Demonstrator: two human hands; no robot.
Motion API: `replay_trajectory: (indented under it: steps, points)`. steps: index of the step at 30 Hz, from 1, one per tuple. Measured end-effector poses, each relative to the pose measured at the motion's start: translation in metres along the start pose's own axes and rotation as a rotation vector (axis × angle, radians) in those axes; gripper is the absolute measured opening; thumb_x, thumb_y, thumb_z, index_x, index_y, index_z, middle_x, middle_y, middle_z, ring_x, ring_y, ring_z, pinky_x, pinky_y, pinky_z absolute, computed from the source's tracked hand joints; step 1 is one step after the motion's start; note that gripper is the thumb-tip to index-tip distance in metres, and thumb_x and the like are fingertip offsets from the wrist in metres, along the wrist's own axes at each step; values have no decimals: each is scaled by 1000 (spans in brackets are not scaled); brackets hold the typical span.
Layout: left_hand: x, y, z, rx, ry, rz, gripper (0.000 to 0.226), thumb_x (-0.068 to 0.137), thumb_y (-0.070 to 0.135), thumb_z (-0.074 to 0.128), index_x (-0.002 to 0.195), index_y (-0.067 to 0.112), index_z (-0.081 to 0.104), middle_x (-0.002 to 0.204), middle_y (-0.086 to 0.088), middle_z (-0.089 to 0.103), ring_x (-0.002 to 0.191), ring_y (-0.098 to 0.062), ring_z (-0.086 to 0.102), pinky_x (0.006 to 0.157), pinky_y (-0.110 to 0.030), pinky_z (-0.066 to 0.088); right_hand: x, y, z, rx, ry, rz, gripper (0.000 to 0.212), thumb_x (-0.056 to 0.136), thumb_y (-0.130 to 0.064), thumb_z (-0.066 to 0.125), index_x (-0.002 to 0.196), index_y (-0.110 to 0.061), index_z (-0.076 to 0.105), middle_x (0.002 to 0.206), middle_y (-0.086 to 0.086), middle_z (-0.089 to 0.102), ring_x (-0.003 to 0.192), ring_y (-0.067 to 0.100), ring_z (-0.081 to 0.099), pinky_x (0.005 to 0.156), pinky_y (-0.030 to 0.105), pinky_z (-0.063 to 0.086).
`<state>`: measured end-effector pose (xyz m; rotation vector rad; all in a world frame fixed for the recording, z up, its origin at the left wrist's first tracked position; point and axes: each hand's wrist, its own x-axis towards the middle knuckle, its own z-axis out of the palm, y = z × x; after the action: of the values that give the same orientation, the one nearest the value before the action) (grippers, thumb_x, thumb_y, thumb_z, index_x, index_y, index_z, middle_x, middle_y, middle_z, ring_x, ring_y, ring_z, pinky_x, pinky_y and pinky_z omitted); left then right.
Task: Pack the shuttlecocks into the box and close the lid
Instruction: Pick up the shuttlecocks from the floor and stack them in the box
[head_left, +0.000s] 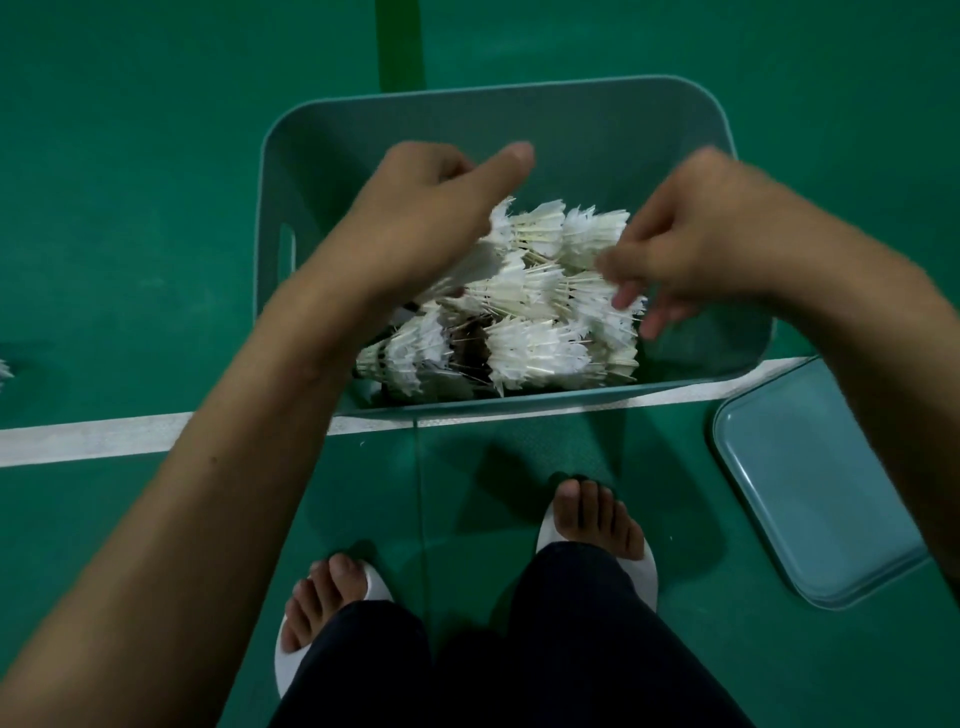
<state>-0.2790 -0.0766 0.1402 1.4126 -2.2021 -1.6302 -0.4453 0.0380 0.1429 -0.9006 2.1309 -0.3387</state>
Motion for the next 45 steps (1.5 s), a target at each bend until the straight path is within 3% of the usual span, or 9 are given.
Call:
replay_trajectory:
  steps: [4,6,9,15,20,23,26,36,45]
  points:
    - [12,16,28,-323,-61,-81,49,100,60,48,98,15,66,97,-3,70,79,-15,67,63,-28,54,-13,-10,-13,16,120,-472,8,84,-16,78,91,-20,80,65,-14,73,46,3,58,48,13,45]
    - [19,22,37,-334,-8,-63,50,101,58,47,94,12,66,89,-2,69,70,-11,65,53,-18,51,-12,-12,-14,-26,75,-535,19,81,-9,70,90,-22,81,68,-7,74,56,30,65,54,36,57]
    - [30,19,48,-304,-1,-24,55,100,61,45,98,11,67,92,-3,70,82,-14,67,77,-32,54,-11,-8,-14,-59,37,-565,13,77,-14,69,81,-19,81,71,9,75,71,43,68,69,52,59]
    - [37,17,62,-461,-30,11,55,106,55,32,94,12,65,102,-11,73,96,-22,70,88,-44,53,-14,4,-20,-176,271,-434,9,83,-25,81,77,-17,81,45,-19,58,46,1,55,50,9,35]
    - [46,2,76,442,60,457,11,90,24,61,97,21,69,99,2,69,101,-21,63,83,-37,53,-29,1,-27,-342,487,-195,8,76,-25,79,82,-19,78,79,11,71,72,31,65,76,43,57]
    - [50,-1,95,844,-150,605,24,85,29,71,107,22,65,111,-8,58,116,-30,51,82,-35,35,-25,-2,-19,-418,593,-11,42,70,-30,80,106,-10,72,104,22,68,96,44,65,85,49,57]
    - [57,-6,109,1013,-226,623,51,80,41,78,124,19,64,123,-12,57,120,-33,50,90,-39,42,-22,-4,-5,-486,588,65,38,78,-24,76,112,-9,68,109,26,62,100,48,61,84,48,53]
    - [68,-4,104,904,-138,702,10,87,29,65,92,24,58,98,-5,51,97,-27,56,72,-34,36,-19,14,7,-498,517,98,23,78,-19,69,97,-8,71,80,18,47,75,38,46,70,38,45]
    - [65,-12,83,829,-111,615,25,78,36,73,89,18,59,95,-2,51,85,-25,51,65,-34,38,-11,8,22,-489,468,70,11,89,-16,62,92,-7,59,75,13,38,79,37,41,71,37,38]
